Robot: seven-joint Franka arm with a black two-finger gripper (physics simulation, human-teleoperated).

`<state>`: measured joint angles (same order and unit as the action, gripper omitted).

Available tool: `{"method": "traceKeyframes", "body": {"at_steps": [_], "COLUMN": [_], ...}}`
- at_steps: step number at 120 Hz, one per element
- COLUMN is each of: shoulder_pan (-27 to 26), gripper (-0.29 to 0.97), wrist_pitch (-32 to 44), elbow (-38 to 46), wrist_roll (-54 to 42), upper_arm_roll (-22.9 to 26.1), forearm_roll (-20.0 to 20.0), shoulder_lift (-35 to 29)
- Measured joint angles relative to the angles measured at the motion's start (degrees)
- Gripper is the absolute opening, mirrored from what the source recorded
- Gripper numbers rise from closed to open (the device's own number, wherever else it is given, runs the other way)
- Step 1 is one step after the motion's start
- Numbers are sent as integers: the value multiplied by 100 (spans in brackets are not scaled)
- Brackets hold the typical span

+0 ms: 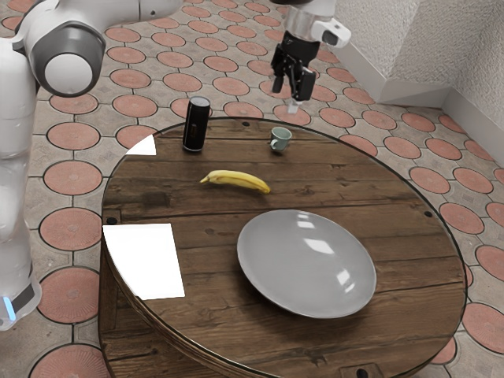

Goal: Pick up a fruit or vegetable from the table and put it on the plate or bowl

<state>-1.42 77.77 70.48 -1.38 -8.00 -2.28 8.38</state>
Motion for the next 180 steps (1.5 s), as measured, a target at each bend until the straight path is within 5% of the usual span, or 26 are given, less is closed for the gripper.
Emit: {"method": "traceKeyframes", "body": {"at_steps": [46, 86, 123, 180], "shoulder_pan": [-24, 39, -19, -204], "gripper": [67, 67, 68, 68], "wrist_pitch": [189, 934, 2217, 3269], "elbow": [27, 1508, 3640, 4539], "wrist_roll": [-46, -373, -666, -1011], "upper_arm_roll": [-121, -1062, -1124, -1116], "forearm_roll": [54, 36, 57, 62], "shoulder_lift": [-1, -144, -1095, -1031]}}
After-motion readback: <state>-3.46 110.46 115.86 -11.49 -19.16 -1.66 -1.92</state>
